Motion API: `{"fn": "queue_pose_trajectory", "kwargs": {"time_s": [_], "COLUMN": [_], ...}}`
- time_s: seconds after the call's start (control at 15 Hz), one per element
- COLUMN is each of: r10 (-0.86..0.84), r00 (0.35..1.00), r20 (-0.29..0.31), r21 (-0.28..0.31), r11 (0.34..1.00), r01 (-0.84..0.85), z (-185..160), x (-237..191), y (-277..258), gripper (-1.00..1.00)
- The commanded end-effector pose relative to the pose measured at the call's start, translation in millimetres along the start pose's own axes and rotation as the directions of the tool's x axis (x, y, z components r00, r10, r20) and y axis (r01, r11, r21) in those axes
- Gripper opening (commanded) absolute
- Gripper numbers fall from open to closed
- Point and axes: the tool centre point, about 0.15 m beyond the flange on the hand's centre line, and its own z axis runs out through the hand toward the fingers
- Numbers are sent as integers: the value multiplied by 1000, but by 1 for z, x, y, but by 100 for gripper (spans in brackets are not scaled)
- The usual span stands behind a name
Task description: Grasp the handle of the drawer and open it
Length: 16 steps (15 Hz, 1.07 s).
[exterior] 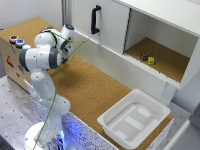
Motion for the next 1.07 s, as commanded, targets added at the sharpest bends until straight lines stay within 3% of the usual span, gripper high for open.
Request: {"fn": "queue_pose_trajectory", "kwargs": {"time_s": [0.0, 0.6, 1.0], "r10": [-38, 34, 90], "r00": [999, 999, 996], "r20": [26, -1, -10], "r21": [40, 65, 42], "r11": [999, 997, 995], "r01": [37, -34, -90], "z": [8, -4, -12], "x": [1, -5, -12], "y": [12, 83, 138], "gripper": [-100, -100, -100]}}
